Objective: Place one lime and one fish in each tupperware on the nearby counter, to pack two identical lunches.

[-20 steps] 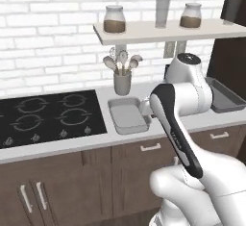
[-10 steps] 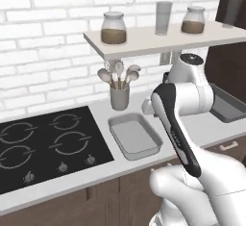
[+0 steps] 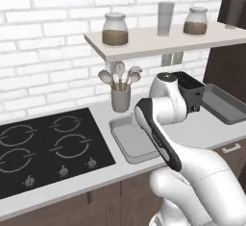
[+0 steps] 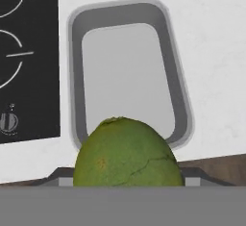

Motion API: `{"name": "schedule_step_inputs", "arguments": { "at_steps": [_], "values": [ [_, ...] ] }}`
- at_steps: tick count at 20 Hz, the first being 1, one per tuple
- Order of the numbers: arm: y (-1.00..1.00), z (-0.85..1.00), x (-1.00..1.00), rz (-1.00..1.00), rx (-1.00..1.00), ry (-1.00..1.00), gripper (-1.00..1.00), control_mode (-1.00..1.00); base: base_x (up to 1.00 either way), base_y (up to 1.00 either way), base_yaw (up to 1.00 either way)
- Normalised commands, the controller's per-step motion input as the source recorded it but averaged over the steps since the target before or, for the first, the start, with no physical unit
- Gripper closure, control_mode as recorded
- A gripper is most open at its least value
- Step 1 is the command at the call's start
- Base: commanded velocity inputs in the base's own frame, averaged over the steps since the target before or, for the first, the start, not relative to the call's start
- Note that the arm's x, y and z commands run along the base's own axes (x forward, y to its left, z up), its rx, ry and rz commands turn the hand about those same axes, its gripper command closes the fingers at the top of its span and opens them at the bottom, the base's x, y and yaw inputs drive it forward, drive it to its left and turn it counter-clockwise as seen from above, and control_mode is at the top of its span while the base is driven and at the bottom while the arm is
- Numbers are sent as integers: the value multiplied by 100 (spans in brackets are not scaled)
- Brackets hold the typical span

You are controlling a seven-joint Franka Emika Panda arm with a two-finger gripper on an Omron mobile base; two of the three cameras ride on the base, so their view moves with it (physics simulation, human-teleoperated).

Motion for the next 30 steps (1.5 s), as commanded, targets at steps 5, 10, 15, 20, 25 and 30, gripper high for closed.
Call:
{"name": "schedule_step_inputs", "arguments": {
  "at_steps": [5,10,15,20,25,30],
  "values": [
    [21,-89,91,-1,0,0,100,-100,0,0,0],
    [23,-70,84,-1,0,0,100,-100,0,0,0],
    [3,-45,59,0,0,0,-100,-100,0,0,0],
    [0,8,6,-1,0,1,-100,-100,0,0,0],
    [1,54,0,-4,0,6,-100,-100,0,0,0],
    [0,84,-38,-5,0,0,-100,-100,0,0,0]
  ]
}}
